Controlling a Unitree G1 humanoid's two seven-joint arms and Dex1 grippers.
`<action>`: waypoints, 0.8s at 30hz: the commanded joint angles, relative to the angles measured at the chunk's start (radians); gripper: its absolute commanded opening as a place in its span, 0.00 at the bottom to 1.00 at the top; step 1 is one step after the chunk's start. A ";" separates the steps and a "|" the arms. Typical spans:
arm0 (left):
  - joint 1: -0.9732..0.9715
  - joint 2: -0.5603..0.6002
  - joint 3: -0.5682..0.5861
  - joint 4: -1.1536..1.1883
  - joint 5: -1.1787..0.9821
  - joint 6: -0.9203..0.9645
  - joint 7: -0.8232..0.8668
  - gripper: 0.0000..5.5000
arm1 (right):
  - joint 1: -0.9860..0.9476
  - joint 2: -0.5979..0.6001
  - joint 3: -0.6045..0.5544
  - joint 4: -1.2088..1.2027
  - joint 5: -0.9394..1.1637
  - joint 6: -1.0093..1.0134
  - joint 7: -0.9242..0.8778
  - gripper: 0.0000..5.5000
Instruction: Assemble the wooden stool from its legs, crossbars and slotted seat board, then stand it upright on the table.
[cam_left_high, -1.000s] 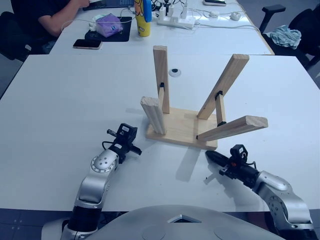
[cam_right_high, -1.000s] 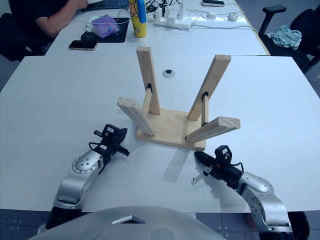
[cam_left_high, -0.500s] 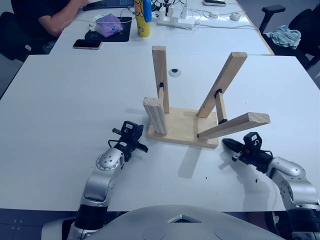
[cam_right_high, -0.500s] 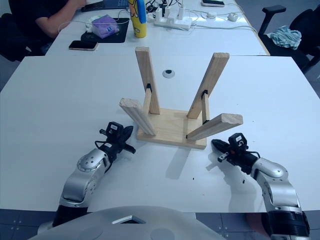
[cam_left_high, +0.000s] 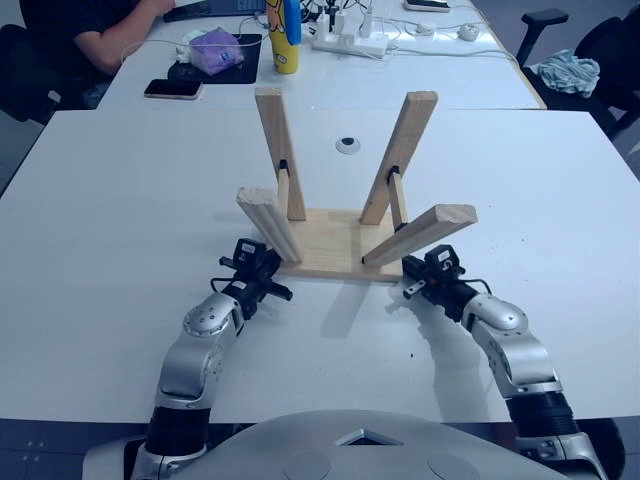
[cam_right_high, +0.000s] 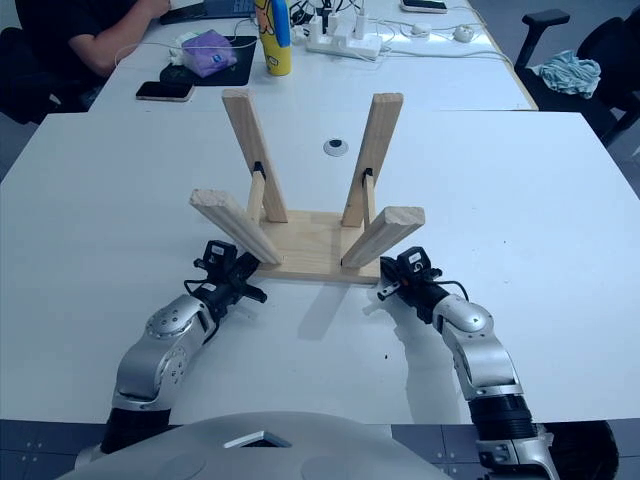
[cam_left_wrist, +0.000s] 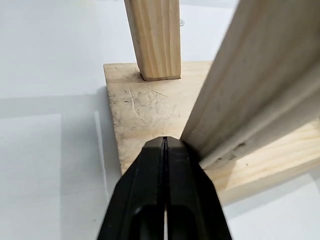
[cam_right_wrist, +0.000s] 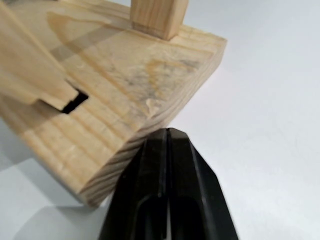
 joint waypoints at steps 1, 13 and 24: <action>-0.011 0.031 0.000 -0.012 0.016 -0.038 -0.008 0.00 | 0.018 0.008 0.003 0.070 -0.040 0.024 -0.032 0.00; 0.031 0.015 0.037 0.020 0.108 -0.175 0.119 0.00 | 0.080 0.047 -0.055 -0.011 -0.073 -0.026 -0.158 0.00; 0.087 0.030 0.012 0.023 0.088 -0.043 0.077 0.00 | 0.165 0.066 -0.031 -0.150 -0.053 0.050 -0.150 0.00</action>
